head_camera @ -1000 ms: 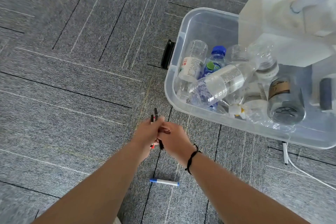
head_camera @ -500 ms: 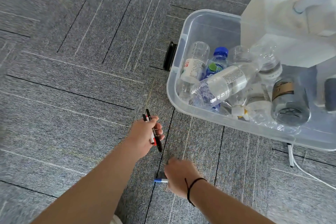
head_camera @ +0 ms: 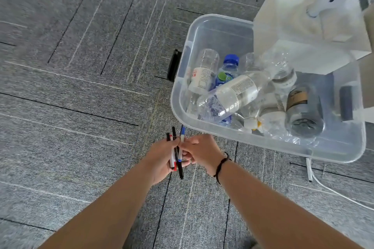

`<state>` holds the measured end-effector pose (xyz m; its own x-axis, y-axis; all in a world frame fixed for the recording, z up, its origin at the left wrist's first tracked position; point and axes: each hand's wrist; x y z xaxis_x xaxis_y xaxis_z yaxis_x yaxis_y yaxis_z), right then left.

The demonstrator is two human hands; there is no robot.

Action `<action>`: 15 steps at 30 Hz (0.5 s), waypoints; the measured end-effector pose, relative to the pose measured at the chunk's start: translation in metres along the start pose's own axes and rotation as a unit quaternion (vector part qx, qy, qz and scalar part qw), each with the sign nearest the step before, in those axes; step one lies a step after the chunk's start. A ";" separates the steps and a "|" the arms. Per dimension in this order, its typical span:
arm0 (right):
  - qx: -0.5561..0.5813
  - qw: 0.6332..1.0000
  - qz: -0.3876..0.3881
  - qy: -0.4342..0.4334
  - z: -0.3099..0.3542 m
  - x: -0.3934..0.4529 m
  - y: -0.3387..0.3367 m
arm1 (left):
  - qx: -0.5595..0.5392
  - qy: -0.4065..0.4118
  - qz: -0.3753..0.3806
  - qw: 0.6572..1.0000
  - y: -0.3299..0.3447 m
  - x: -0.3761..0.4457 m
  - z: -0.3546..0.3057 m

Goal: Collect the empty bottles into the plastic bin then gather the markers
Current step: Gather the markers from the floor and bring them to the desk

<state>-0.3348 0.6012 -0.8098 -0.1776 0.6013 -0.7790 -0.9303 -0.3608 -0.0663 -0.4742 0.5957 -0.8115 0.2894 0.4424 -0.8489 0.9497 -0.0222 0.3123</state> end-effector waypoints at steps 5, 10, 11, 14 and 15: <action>-0.018 0.999 0.026 0.010 -0.015 -0.017 -0.009 | 0.029 -0.006 0.048 0.998 0.011 0.003 0.004; -0.048 0.976 -0.188 0.101 -0.071 -0.030 -0.087 | 0.045 -0.029 0.033 0.998 0.041 0.021 0.008; -0.083 0.954 -0.250 0.146 -0.087 -0.035 -0.110 | 0.040 -0.036 0.037 0.998 0.049 0.025 0.010; -0.116 0.887 -0.385 0.227 -0.132 -0.056 -0.173 | 0.036 -0.047 0.047 0.997 0.070 0.036 0.018; -0.095 0.875 -0.416 0.228 -0.142 -0.061 -0.188 | 0.033 -0.048 0.049 0.997 0.073 0.039 0.022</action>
<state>-0.1034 0.5312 -0.8387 0.7229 0.3804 -0.5768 -0.5987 -0.0718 -0.7978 -0.3906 0.5919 -0.8315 0.3876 0.3479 -0.8536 0.9215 -0.1212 0.3690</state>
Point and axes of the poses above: each hand's wrist, its own x-axis towards the middle knuckle, its own y-axis out of the palm, z = x × y, and after that the axes turned 8 degrees about z, right-handed
